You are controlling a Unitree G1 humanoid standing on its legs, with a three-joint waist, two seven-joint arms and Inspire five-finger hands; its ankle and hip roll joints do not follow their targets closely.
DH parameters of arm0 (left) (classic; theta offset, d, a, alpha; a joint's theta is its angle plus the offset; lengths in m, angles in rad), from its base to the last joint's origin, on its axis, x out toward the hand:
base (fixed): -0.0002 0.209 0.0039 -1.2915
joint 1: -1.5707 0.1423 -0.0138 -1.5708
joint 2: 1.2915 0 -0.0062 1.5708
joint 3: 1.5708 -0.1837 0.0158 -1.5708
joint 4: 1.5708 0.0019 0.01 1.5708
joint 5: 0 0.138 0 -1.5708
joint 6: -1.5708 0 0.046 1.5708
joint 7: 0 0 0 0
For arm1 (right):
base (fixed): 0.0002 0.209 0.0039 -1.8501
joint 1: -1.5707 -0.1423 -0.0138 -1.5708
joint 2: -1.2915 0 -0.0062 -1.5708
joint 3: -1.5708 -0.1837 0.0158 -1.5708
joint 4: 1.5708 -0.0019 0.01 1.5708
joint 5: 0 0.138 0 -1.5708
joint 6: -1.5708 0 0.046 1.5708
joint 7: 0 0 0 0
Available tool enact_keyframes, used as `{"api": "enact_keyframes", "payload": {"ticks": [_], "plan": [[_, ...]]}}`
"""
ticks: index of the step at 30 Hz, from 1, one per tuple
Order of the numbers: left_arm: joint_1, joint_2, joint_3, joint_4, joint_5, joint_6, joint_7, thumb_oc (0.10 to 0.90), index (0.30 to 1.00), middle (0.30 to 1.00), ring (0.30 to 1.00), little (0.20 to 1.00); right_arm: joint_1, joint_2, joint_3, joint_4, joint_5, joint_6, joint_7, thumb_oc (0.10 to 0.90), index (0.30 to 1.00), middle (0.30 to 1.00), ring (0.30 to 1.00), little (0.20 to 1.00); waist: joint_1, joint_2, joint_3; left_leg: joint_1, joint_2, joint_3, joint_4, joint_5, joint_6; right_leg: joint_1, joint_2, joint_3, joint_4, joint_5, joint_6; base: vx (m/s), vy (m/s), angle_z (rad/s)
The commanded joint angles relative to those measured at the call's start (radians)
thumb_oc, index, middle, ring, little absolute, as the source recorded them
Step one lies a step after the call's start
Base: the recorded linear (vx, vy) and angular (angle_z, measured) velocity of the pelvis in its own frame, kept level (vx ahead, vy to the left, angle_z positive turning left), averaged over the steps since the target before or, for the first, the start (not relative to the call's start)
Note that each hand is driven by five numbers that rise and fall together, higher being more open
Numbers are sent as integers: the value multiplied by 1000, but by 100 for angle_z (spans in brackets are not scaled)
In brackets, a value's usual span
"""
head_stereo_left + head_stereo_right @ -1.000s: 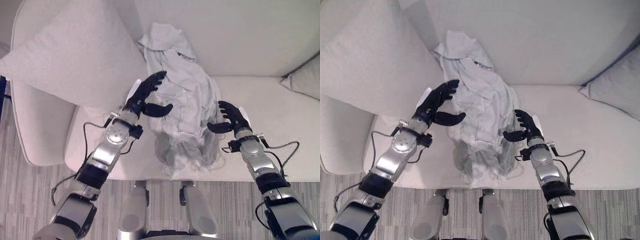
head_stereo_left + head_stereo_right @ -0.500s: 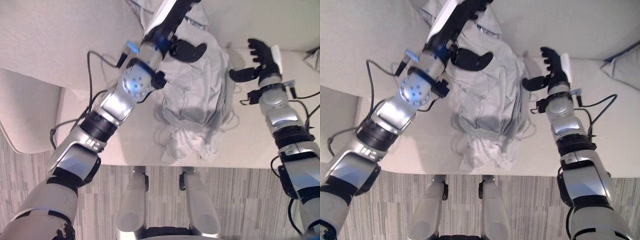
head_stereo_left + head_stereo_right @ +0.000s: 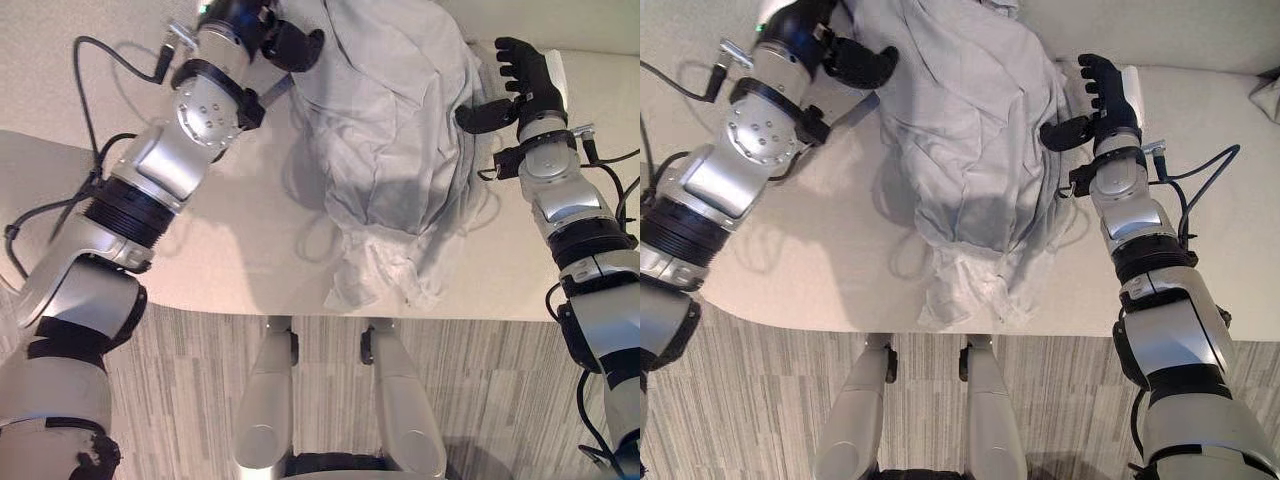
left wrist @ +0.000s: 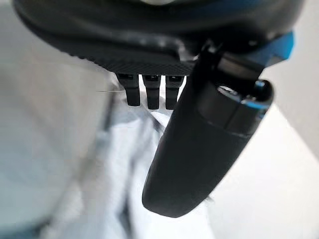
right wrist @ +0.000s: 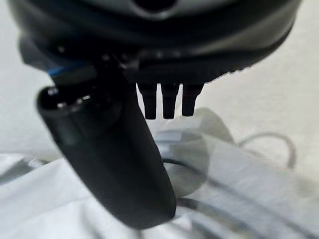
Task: Hang the clothes on the sofa on the clothes rack.
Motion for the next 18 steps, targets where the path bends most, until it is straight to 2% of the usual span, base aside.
{"api": "enact_keyframes", "payload": {"ticks": [1, 2, 3, 4, 5, 6, 13, 15, 16, 17, 18], "plan": [[-166, 11, 62, -19, 86, -80, 95, 800, 900, 900, 900, 900, -68, -55, -22, -48, 30, -60, -36, 800, 900, 900, 900, 900, 3, 10, -19, 62, 24, -54, 2, -140, -5, 9, -101, 10, 3, -124, -29, 0, 0, 0], [-146, 12, 79, -24, 101, -74, 103, 800, 900, 900, 900, 900, -66, -55, -27, -39, 30, -58, -39, 800, 900, 900, 900, 900, 8, 9, -19, 58, 23, -55, 2, -142, -4, 7, -100, 9, 3, -124, -29, 15, -10, 3], [-54, -32, 182, -41, 121, -64, 128, 800, 900, 900, 900, 900, -64, -50, -29, -17, 29, -56, -46, 800, 900, 900, 900, 900, 15, 14, -19, 52, 21, -57, 2, -145, -1, 3, -97, 9, 3, -126, -28, 0, 0, 0], [-48, -33, 188, -47, 124, -62, 127, 800, 900, 900, 900, 900, -66, -50, -25, -16, 29, -56, -46, 800, 900, 900, 900, 900, 14, 16, -19, 53, 21, -56, 2, -145, -1, 3, -97, 9, 3, -126, -27, 0, 0, 0], [8, -93, 250, -58, 125, -61, 133, 800, 900, 900, 900, 900, -91, -41, 2, 6, 23, -53, -51, 800, 900, 900, 900, 900, 14, 21, -19, 47, 21, -57, 2, -148, 3, 1, -94, 10, 3, -128, -26, 0, 0, 0], [2, -101, 246, -44, 123, -60, 134, 800, 900, 900, 900, 900, -97, -35, 10, 9, 25, -53, -51, 800, 900, 900, 900, 900, 12, 21, -19, 46, 21, -57, 2, -149, 4, 0, -93, 10, 3, -128, -25, 0, 0, 0], [-118, -118, 110, 63, 125, -59, 126, 800, 900, 900, 900, 900, -135, -7, 51, -21, 26, -54, -44, 800, 900, 900, 900, 900, 4, 20, -19, 13, 22, -65, 2, -149, 7, -31, -91, 7, 3, -125, -24, -2, -18, 2], [-168, -99, 30, 112, 142, -56, 117, 800, 900, 900, 900, 900, -136, 0, 54, -69, 27, -55, -41, 800, 900, 900, 900, 900, -1, 15, -19, -12, 22, -71, 2, -149, 8, -54, -90, 5, 3, -121, -24, -5, -56, -1], [-215, -65, -47, 144, 176, -48, 112, 800, 900, 900, 900, 900, -154, -12, 68, -87, 31, -60, -44, 800, 900, 900, 900, 900, -5, 14, -19, -36, 27, -74, 2, -148, 8, -78, -88, 1, 3, -116, -23, -7, -51, 1], [-220, -64, -51, 148, 175, -49, 113, 800, 900, 900, 900, 900, -156, -12, 66, -88, 32, -60, -45, 800, 900, 900, 900, 900, -4, 12, -19, -40, 27, -74, 2, -147, 8, -82, -87, 1, 3, -116, -23, 5, -83, 1], [-244, -31, -111, 141, 203, -47, 105, 800, 900, 900, 900, 900, -150, -26, 67, -118, 39, -67, -47, 800, 900, 900, 900, 900, -4, 9, -19, -59, 31, -80, 2, -143, 7, -99, -86, -2, 3, -110, -23, 6, -49, -1]]}}
